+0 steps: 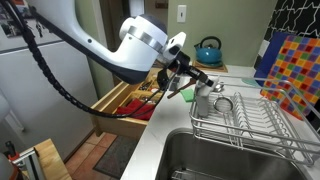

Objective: Pick up the white sponge and put it in the right utensil drying holder in the dishes drying rack

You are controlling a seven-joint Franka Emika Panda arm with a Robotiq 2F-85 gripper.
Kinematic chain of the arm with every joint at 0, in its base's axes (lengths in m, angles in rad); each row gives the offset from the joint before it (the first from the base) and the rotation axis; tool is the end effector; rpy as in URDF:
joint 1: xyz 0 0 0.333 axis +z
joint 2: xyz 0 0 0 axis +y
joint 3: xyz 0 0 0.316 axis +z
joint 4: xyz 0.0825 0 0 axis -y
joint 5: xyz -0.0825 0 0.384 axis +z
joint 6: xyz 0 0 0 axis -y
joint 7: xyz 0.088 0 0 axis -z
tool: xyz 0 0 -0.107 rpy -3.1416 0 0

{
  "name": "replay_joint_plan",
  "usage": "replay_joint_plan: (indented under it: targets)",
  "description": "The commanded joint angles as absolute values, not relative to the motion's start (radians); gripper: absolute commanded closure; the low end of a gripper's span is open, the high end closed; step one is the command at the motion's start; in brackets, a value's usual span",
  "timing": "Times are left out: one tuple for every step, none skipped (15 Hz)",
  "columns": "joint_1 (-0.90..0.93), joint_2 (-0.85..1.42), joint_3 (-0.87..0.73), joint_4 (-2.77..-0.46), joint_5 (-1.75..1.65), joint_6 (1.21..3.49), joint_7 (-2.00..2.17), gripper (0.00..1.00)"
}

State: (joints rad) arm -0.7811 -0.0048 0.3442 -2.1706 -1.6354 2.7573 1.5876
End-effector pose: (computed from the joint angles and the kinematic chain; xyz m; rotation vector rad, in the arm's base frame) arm 0.5188 -0.1965 0.4259 2.2227 -0.6813 1.1188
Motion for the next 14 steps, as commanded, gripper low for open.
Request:
replay_joint_plan:
  targets:
    - [-0.768, -0.024, 0.358, -2.208, -1.589, 2.709, 1.649, 0.96]
    - [-0.765, -0.023, 0.360, -2.207, -1.582, 2.702, 1.662, 0.96]
    - [-0.763, -0.022, 0.364, -2.206, -1.582, 2.695, 1.678, 0.96]
    - [-0.761, -0.020, 0.367, -2.206, -1.579, 2.685, 1.690, 0.96]
    - [-0.760, -0.018, 0.371, -2.209, -1.577, 2.681, 1.698, 0.96]
    - [-0.759, -0.014, 0.374, -2.212, -1.576, 2.673, 1.705, 0.96]
    - [-0.760, -0.012, 0.377, -2.215, -1.569, 2.670, 1.708, 0.96]
    - [-0.759, -0.009, 0.379, -2.218, -1.559, 2.666, 1.706, 0.96]
    - [-0.759, -0.008, 0.382, -2.220, -1.556, 2.662, 1.705, 0.96]
    - [-0.758, -0.006, 0.383, -2.221, -1.547, 2.657, 1.700, 0.96]
    - [-0.758, -0.004, 0.384, -2.221, -1.538, 2.652, 1.696, 0.96]
    - [-0.759, -0.003, 0.385, -2.222, -1.530, 2.652, 1.690, 0.96]
    - [-0.759, -0.002, 0.387, -2.225, -1.526, 2.644, 1.686, 0.96]
    - [-0.586, -0.002, 0.217, -2.228, -1.513, 2.638, 1.675, 0.96]
